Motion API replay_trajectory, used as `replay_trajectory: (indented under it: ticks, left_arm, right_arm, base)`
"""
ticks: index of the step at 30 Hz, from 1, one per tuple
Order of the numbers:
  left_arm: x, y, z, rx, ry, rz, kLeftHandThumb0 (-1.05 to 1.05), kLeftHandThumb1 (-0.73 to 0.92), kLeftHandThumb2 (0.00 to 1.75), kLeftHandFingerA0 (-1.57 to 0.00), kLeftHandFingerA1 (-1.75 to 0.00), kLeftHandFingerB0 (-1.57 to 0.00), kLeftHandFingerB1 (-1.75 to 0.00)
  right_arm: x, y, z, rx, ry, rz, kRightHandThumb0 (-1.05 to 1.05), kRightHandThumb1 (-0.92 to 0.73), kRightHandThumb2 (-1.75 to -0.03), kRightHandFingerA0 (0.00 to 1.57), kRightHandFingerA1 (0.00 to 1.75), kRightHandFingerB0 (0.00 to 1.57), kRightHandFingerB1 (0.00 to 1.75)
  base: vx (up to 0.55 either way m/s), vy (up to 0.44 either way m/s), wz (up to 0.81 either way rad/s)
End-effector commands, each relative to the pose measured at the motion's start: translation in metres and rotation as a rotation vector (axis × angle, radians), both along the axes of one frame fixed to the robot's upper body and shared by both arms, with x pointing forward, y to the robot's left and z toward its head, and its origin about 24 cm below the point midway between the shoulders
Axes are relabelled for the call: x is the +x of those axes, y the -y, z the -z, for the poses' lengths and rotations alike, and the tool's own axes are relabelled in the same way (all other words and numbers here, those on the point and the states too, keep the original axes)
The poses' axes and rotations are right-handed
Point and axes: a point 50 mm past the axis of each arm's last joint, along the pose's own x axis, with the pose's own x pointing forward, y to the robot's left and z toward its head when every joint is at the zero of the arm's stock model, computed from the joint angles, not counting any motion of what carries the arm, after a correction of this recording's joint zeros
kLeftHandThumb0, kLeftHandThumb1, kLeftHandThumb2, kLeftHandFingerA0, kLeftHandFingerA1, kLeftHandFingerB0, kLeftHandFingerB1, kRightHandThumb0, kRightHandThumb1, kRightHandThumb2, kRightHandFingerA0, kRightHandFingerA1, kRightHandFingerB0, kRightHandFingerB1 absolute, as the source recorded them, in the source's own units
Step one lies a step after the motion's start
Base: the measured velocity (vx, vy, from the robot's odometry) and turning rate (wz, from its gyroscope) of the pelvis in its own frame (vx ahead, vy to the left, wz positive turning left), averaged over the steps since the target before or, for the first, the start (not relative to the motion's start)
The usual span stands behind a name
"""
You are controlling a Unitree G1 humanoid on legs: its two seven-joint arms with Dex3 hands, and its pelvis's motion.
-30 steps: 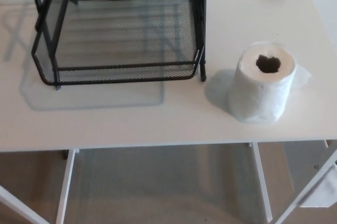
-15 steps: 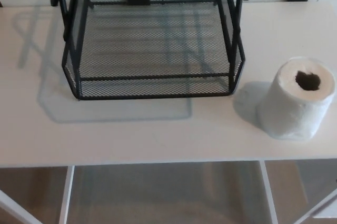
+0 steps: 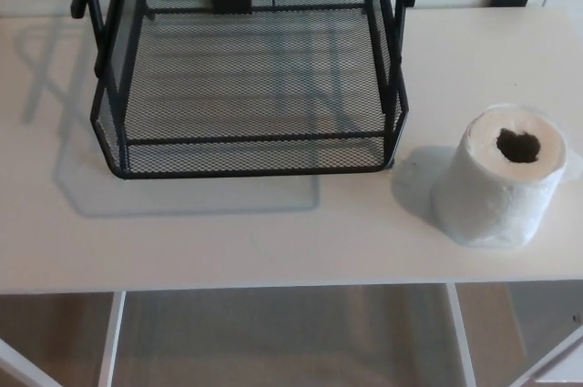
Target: The robot walks towards a desk on which a file tray is kept in the middle and a toilet paper roll is kept on its right. The robot uses its right hand to hook on finger in the gap of the roll and grabs it, lifts it and places it on the tray.
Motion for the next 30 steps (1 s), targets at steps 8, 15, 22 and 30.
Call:
replay_trajectory:
  ticks: [8, 15, 22, 30]
  left_arm:
    - [-0.003, -0.005, -0.003, 0.023, 0.02, 0.007, -0.49, 0.56, 0.71, -0.17, -0.69, -0.03, -0.54]
    - [-0.006, -0.006, -0.003, 0.026, 0.016, 0.003, -0.49, 0.56, 0.71, -0.17, -0.69, -0.03, -0.54]
    - [-0.003, -0.015, -0.012, 0.027, 0.126, -0.054, -0.63, 0.85, 0.65, -0.51, -0.57, -0.32, -0.41]
    - [0.014, -0.037, -0.035, 0.006, 0.318, -0.188, -0.64, 0.83, 0.64, -0.44, -0.59, -0.3, -0.43]
  right_arm:
    - [0.0, 0.003, -0.003, -0.022, -0.005, -0.004, -0.65, -0.49, -0.81, 0.44, 0.58, 0.06, 0.28]
    - [0.0, 0.002, -0.002, -0.02, -0.01, -0.007, -0.65, -0.49, -0.81, 0.44, 0.58, 0.06, 0.28]
    - [0.066, 0.026, -0.059, -0.157, 0.306, -0.105, -0.59, -0.64, -0.6, 0.22, 0.45, 0.0, 0.1]
    - [0.159, 0.025, -0.206, -0.366, 0.836, -0.353, -0.86, -0.54, -0.92, 0.23, 0.67, 0.0, 0.47]
  base:
    - [0.0, 0.0, 0.0]
    - [0.0, 0.0, 0.0]
    - [0.0, 0.0, 0.0]
    - [0.0, 0.0, 0.0]
